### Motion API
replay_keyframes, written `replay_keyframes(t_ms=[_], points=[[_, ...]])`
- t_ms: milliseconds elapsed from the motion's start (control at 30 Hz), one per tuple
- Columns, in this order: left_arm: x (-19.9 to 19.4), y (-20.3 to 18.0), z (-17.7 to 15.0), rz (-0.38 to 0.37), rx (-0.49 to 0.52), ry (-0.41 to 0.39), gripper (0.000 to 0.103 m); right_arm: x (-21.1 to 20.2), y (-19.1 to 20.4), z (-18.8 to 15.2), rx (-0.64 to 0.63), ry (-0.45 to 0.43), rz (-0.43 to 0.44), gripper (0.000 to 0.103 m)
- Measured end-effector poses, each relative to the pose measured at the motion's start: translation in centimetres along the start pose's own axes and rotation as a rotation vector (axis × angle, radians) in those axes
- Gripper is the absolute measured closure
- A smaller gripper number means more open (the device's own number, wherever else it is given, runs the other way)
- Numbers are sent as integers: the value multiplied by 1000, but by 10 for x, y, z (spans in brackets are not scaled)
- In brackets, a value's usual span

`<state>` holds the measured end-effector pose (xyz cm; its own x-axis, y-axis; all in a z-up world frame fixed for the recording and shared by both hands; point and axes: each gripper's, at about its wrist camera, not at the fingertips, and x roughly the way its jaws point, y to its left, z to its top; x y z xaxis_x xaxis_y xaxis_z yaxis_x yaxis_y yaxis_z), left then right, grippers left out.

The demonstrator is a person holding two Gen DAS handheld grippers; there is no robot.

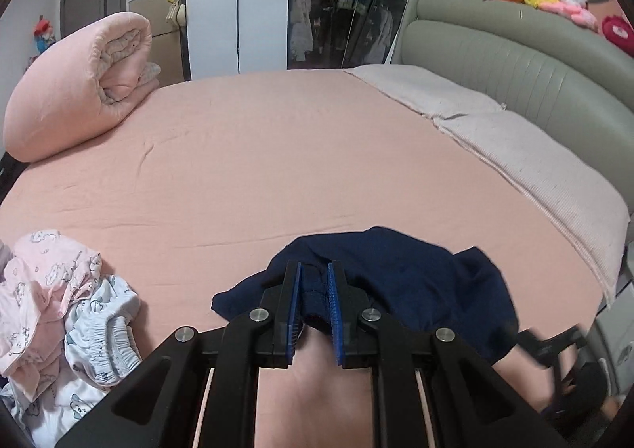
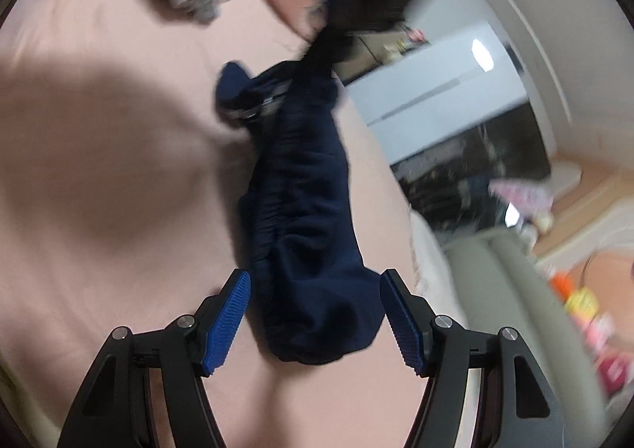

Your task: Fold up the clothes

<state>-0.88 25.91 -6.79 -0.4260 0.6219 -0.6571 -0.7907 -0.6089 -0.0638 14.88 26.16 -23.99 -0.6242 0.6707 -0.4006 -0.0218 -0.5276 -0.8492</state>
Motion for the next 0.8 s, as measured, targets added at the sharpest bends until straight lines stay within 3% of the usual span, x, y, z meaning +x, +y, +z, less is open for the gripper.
replay_keyframes(t_ms=[200,500,600,667,733,800], points=[[-8,7,4,4,-6,-9,91,12,6,7,-44,7,-97,36],[-6,8,-4,59,50,-4,91,30,-8,14,26,49,-127,38],[0,8,-11,105,78,2,91,24,-13,9,69,73,-98,50],[5,10,-15,95,67,21,91,21,-13,7,68,78,-104,71],[8,13,-17,76,40,40,90,21,-15,6,74,80,-104,85],[11,18,-18,46,1,58,86,21,-21,6,105,93,-89,90]])
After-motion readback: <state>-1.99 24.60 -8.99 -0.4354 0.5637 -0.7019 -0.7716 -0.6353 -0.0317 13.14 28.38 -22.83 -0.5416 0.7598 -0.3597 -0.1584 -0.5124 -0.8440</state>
